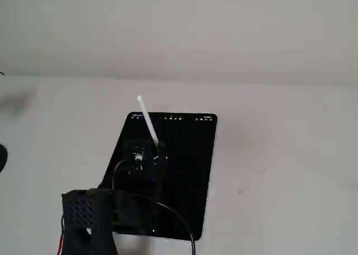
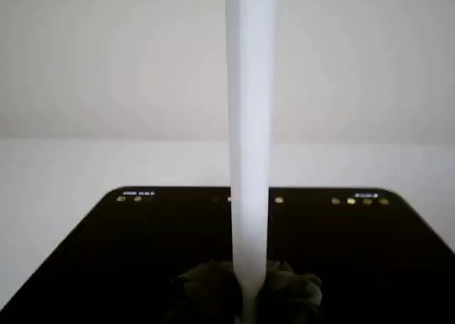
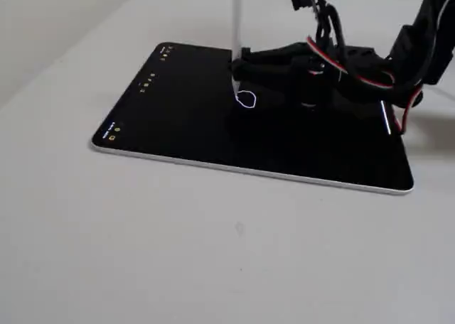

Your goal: Draw a circular shape on the ipad using the apple pencil

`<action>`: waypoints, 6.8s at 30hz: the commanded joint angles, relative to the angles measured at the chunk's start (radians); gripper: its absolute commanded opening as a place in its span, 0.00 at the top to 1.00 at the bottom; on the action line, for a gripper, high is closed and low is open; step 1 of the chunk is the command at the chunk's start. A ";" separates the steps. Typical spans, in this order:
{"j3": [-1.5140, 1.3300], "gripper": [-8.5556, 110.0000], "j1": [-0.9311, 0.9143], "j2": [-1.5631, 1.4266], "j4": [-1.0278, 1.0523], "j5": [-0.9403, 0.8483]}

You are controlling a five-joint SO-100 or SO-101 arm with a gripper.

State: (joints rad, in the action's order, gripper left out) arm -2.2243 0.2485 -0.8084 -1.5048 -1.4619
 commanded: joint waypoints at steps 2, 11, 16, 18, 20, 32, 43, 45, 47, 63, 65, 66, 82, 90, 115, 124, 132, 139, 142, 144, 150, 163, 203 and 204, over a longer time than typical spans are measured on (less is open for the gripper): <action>0.009 0.93 0.003 -0.043 -0.008 0.075; -0.101 0.93 -0.031 -0.288 0.028 0.476; -0.167 0.93 -0.040 -0.449 0.153 0.663; -0.187 0.93 -0.054 -0.563 0.301 0.770; -0.192 0.93 -0.074 -0.698 0.491 0.890; -0.192 0.93 -0.178 -1.397 1.408 1.358; -0.390 0.93 -0.284 -1.974 1.827 1.420; -0.439 0.93 -0.295 -2.083 1.881 1.417; -0.471 0.93 -0.302 -2.168 1.939 1.416; -0.727 0.93 -0.160 -2.516 2.278 1.378; -0.750 0.93 -0.129 -2.516 2.298 1.411; -0.756 0.93 -0.115 -2.516 2.312 1.425; -0.877 0.93 -0.044 -2.516 2.395 1.430; -0.877 0.93 -0.044 -2.516 2.395 1.430; -0.877 0.93 -0.044 -2.516 2.395 1.430; -0.877 0.93 -0.044 -2.516 2.395 1.430; -0.877 0.93 -0.044 -2.516 2.395 1.430; -0.877 0.93 -0.044 -2.516 2.395 1.430; -0.877 0.93 -0.044 -2.516 2.395 1.430; -0.877 0.93 -0.044 -2.516 2.395 1.430; -0.877 0.93 -0.044 -2.516 2.395 1.430; -0.877 0.93 -0.044 -2.516 2.395 1.430; -0.877 0.93 -0.044 -2.516 2.395 1.430; -0.877 0.93 -0.044 -2.516 2.395 1.430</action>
State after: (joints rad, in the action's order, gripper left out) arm -3.1063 0.1917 -3.3088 0.8866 -0.0245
